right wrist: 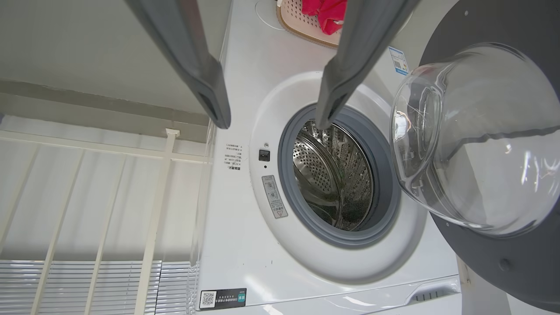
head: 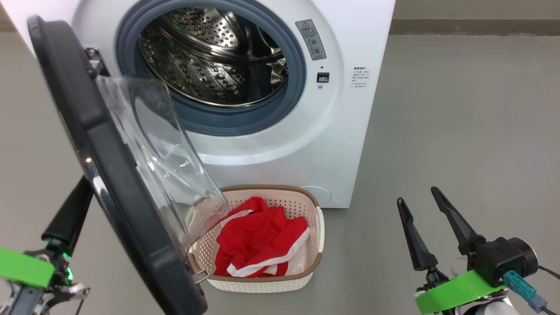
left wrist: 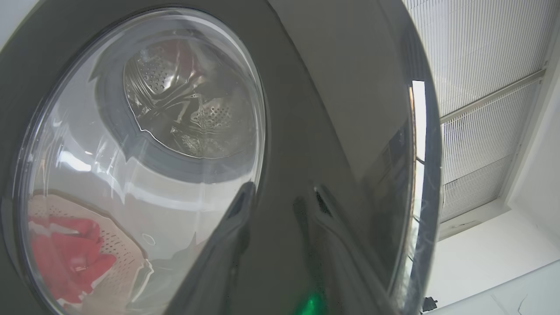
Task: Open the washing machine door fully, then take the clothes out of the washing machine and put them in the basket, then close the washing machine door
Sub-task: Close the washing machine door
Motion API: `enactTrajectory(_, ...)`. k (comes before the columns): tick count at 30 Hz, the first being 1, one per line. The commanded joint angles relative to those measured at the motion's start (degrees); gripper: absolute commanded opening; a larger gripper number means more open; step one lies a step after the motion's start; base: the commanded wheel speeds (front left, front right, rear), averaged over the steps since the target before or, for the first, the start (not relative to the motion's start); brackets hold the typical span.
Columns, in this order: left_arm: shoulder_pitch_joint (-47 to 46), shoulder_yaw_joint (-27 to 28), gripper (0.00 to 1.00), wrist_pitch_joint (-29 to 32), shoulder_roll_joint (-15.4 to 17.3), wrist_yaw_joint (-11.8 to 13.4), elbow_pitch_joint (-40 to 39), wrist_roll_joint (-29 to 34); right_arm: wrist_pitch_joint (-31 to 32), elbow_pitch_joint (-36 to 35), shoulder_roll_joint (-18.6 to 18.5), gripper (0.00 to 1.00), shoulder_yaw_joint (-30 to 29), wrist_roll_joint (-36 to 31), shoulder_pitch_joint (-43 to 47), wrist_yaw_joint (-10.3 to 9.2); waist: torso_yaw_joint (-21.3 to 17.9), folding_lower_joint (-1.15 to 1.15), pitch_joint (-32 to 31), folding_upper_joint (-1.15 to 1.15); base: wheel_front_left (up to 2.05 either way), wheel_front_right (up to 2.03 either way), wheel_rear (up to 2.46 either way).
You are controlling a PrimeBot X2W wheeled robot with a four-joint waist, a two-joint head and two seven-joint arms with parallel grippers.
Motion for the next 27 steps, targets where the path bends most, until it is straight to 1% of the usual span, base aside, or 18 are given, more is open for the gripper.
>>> enactTrajectory(1,0.4,1.4,1.00,-1.8,1.9,-2.5,-2.4,2.1,-0.4,-1.5,-0.2,1.00,0.9,0.4,-1.5,0.37,0.3,0.00,0.0,0.00,0.00,0.00,0.00)
enactTrajectory(3,1.3,1.3,1.00,-4.5,1.9,-3.9,-2.9,4.3,-0.4,-1.4,-0.1,1.00,0.9,0.4,-1.5,0.37,0.5,0.00,0.0,0.00,0.00,0.00,0.00)
enactTrajectory(6,3.2,-0.1,1.00,-11.3,3.6,-5.0,-3.8,12.5,-0.4,-1.4,0.0,1.00,1.0,0.6,-1.7,0.37,0.6,0.00,0.1,0.00,0.00,0.00,0.00)
enactTrajectory(8,4.6,-2.1,1.00,-16.7,4.9,-5.3,-3.7,18.8,-0.4,-1.4,0.0,1.00,0.9,0.7,-1.8,0.37,0.6,0.00,0.1,0.00,0.00,0.00,0.00)
enactTrajectory(9,4.6,-2.1,1.00,-16.7,4.9,-5.3,-3.7,18.8,-0.4,-1.4,0.0,1.00,0.9,0.7,-1.8,0.37,0.6,0.00,0.1,0.00,0.00,0.00,0.00)
enactTrajectory(11,5.9,-4.8,1.00,-22.5,6.5,-5.3,-3.5,24.4,-0.4,-1.3,0.1,1.00,1.0,0.8,-2.0,0.37,0.6,0.00,0.1,0.00,0.00,0.00,0.00)
enactTrajectory(14,8.0,-9.2,1.00,-31.2,8.9,-5.3,-1.9,30.9,-0.4,-1.3,0.1,1.00,1.0,0.9,-2.1,0.37,0.5,0.00,0.0,0.00,0.00,0.00,0.00)
enactTrajectory(16,9.2,-11.5,1.00,-36.0,9.7,-5.3,-0.1,32.7,-0.4,-1.3,0.1,1.00,1.0,1.0,-2.1,0.37,0.4,0.00,-0.2,0.00,0.00,0.00,0.00)
enactTrajectory(20,10.8,-14.3,1.00,-44.1,11.2,-5.3,4.3,35.9,-0.4,-1.3,0.2,1.00,1.1,1.2,-1.9,0.37,0.1,0.00,-0.5,0.00,0.00,0.00,0.00)
enactTrajectory(23,11.4,-15.8,1.00,-47.0,12.2,-5.3,7.3,38.6,-0.4,-1.3,0.2,1.00,1.0,1.3,-1.8,0.37,-0.2,0.00,-0.8,0.00,0.00,0.00,0.00)
enactTrajectory(27,11.6,-15.6,1.00,-48.3,12.3,-5.2,10.6,44.3,-0.4,-1.4,0.2,1.00,0.7,1.4,-1.7,0.37,-0.3,0.00,-1.0,0.00,0.00,0.00,0.00)
